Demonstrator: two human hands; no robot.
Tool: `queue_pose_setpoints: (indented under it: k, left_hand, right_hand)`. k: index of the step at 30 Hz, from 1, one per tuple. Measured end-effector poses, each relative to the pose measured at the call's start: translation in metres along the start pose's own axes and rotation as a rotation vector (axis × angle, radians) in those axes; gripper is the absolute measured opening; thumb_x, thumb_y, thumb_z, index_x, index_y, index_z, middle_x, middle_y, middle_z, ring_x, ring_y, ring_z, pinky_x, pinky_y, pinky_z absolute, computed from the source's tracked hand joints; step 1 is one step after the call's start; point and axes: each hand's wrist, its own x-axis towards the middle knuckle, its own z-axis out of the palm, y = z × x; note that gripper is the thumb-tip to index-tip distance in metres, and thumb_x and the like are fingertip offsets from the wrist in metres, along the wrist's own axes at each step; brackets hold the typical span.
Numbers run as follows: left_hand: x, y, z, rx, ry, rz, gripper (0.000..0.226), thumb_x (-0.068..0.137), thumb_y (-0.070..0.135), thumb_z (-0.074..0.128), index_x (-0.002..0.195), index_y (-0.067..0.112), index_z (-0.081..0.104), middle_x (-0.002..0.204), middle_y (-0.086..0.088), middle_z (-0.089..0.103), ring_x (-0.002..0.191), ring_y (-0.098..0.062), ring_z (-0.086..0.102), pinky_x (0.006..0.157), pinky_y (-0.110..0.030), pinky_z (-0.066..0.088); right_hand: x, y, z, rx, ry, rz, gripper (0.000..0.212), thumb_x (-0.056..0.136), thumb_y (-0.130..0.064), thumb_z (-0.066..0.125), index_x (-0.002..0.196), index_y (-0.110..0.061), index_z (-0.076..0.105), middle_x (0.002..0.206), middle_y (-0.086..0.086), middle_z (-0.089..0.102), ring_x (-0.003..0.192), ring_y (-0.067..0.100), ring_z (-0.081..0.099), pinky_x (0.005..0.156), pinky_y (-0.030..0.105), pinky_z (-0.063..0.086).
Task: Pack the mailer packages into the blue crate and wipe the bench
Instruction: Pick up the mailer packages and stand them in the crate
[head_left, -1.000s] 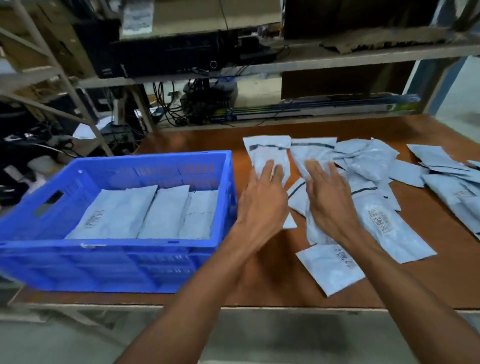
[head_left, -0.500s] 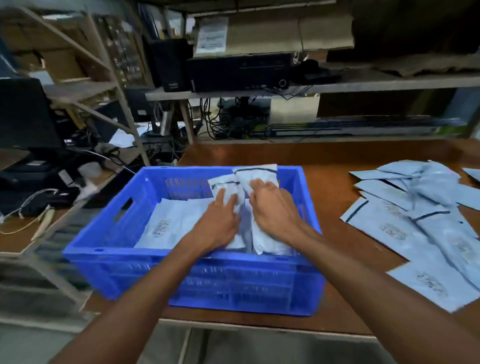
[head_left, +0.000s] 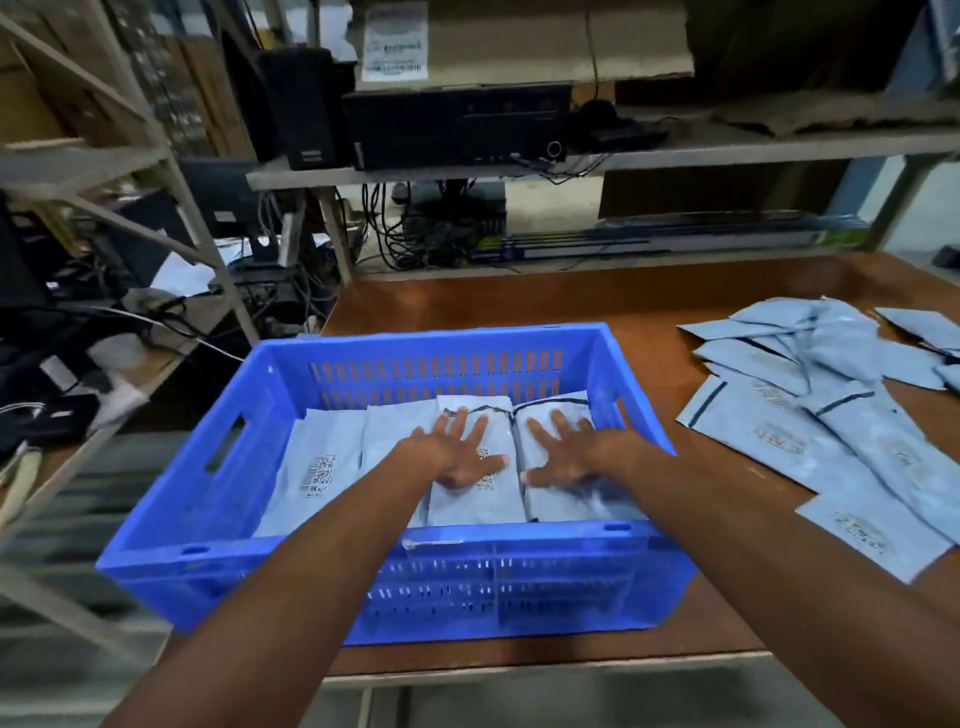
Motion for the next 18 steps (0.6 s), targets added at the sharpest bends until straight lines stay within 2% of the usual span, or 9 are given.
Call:
queue_pose_setpoints:
  k: [3,5,8,9,11,14,16,18]
  left_hand:
    - [0.003,0.002,-0.002,0.015,0.008,-0.007,0.082,0.092,0.075,0.013,0.153,0.032,-0.021,0.161,-0.002,-0.026,0.151,-0.027,-0.015,0.119,-0.058,-0.001]
    - [0.001,0.004,-0.008,0.0,0.07,-0.01,0.079,0.093,0.074,0.015,0.155,0.033,-0.014,0.164,-0.002,-0.018,0.151,-0.028,-0.012,0.119,-0.057,0.0]
    - [-0.003,0.016,-0.032,-0.032,0.315,-0.01,0.073,0.098,0.064,0.025,0.158,0.027,0.004,0.166,-0.005,0.002,0.152,-0.03,0.003,0.119,-0.055,0.008]
    - [-0.004,0.025,-0.044,-0.066,0.417,0.006,0.071,0.099,0.059,0.032,0.157,0.023,0.012,0.164,-0.008,0.011,0.15,-0.031,0.012,0.119,-0.053,0.014]
    - [-0.004,0.049,-0.067,-0.176,0.617,0.088,0.063,0.099,0.048,0.044,0.151,0.017,0.03,0.156,-0.014,0.029,0.142,-0.034,0.033,0.113,-0.05,0.031]
    - [-0.007,0.11,-0.096,-0.329,0.78,0.266,0.052,0.097,0.039,0.053,0.142,0.016,0.044,0.144,-0.013,0.04,0.128,-0.034,0.047,0.104,-0.045,0.041]
    - [-0.009,0.166,-0.103,-0.36,0.781,0.347,0.049,0.096,0.039,0.055,0.14,0.018,0.046,0.142,-0.011,0.043,0.126,-0.033,0.048,0.104,-0.045,0.041]
    - [-0.008,0.231,-0.095,-0.322,0.71,0.397,0.05,0.096,0.041,0.054,0.14,0.018,0.046,0.14,-0.012,0.044,0.127,-0.034,0.047,0.102,-0.046,0.041]
  right_hand:
    - [0.002,-0.002,0.001,-0.028,-0.017,0.008,0.093,0.086,-0.079,0.036,0.15,-0.041,-0.021,0.159,-0.004,-0.029,0.149,0.037,-0.013,0.117,0.059,0.004]
    - [-0.004,-0.002,-0.005,-0.077,0.047,-0.019,0.089,0.089,-0.076,0.033,0.154,-0.035,-0.011,0.163,0.001,-0.018,0.149,0.04,-0.008,0.117,0.057,0.005]
    - [-0.021,0.005,-0.034,-0.061,0.378,-0.229,0.064,0.098,-0.047,0.045,0.152,-0.016,0.028,0.158,0.015,0.022,0.145,0.039,0.022,0.116,0.046,0.022]
    - [-0.03,0.012,-0.047,0.029,0.51,-0.306,0.053,0.097,-0.035,0.05,0.145,-0.013,0.041,0.153,0.017,0.034,0.141,0.037,0.032,0.113,0.041,0.029]
    - [-0.053,0.04,-0.073,0.196,0.734,-0.345,0.04,0.095,-0.022,0.055,0.133,-0.009,0.056,0.142,0.015,0.051,0.131,0.031,0.047,0.105,0.033,0.035]
    - [-0.085,0.111,-0.089,0.326,0.945,-0.261,0.033,0.092,-0.02,0.058,0.123,-0.01,0.064,0.128,0.009,0.064,0.119,0.025,0.058,0.101,0.03,0.042]
    - [-0.099,0.171,-0.072,0.395,0.972,-0.145,0.029,0.091,-0.02,0.06,0.119,-0.011,0.067,0.122,0.008,0.067,0.113,0.024,0.061,0.094,0.029,0.044]
    - [-0.11,0.229,-0.039,0.481,0.921,-0.015,0.027,0.091,-0.018,0.061,0.116,-0.012,0.068,0.12,0.008,0.068,0.108,0.024,0.063,0.089,0.029,0.045]
